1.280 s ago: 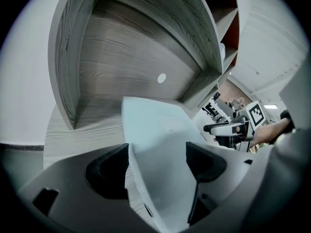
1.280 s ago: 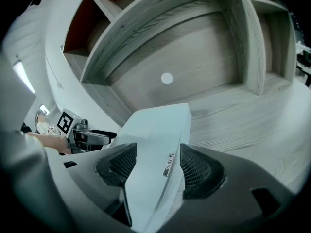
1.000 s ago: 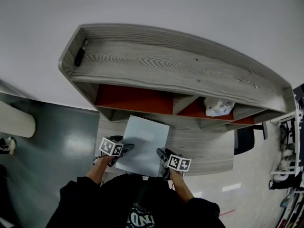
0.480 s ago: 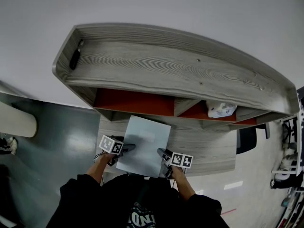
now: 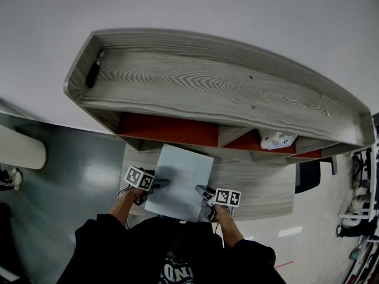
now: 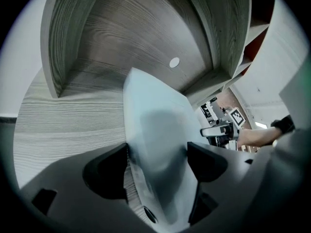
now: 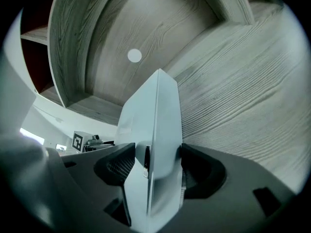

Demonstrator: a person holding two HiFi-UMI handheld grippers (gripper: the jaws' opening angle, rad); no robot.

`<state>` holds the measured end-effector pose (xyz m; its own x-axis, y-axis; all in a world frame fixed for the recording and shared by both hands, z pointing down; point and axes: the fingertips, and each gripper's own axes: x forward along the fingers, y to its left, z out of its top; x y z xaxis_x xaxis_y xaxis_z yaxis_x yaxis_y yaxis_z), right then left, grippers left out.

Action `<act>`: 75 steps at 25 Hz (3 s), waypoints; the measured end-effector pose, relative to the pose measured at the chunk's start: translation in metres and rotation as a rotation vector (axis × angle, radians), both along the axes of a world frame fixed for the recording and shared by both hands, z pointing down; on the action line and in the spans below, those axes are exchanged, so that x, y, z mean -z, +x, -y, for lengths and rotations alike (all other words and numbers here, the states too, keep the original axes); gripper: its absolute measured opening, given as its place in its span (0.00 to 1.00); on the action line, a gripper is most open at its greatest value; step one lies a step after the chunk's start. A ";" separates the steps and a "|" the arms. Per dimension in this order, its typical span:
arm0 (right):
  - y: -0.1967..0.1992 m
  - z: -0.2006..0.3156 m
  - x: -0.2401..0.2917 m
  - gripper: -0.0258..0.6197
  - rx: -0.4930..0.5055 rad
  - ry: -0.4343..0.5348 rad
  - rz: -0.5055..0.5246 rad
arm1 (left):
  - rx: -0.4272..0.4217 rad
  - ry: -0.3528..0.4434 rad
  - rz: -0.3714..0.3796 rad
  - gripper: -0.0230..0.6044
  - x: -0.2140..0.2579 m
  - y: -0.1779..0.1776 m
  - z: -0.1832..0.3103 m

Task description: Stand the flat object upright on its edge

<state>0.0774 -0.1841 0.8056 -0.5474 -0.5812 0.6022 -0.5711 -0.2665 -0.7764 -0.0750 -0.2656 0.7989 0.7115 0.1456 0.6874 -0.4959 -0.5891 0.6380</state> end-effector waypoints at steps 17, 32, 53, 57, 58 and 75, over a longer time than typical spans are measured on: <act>0.000 -0.005 0.007 0.45 -0.006 0.038 0.035 | 0.067 0.014 0.004 0.64 0.009 -0.003 -0.005; 0.008 0.010 0.077 0.45 0.129 0.293 -0.196 | 0.047 0.224 -0.090 0.64 0.068 0.000 -0.001; 0.000 0.026 0.148 0.45 0.284 0.602 -0.545 | 0.025 0.607 -0.135 0.63 0.135 -0.009 0.012; 0.000 0.022 0.152 0.45 0.330 0.630 -0.613 | 0.010 0.670 -0.125 0.62 0.142 -0.010 0.007; 0.000 0.020 0.152 0.45 0.344 0.633 -0.630 | 0.003 0.686 -0.124 0.62 0.144 -0.010 0.005; -0.005 -0.003 0.148 0.45 0.408 0.660 -0.725 | -0.169 0.777 -0.139 0.62 0.152 -0.018 -0.011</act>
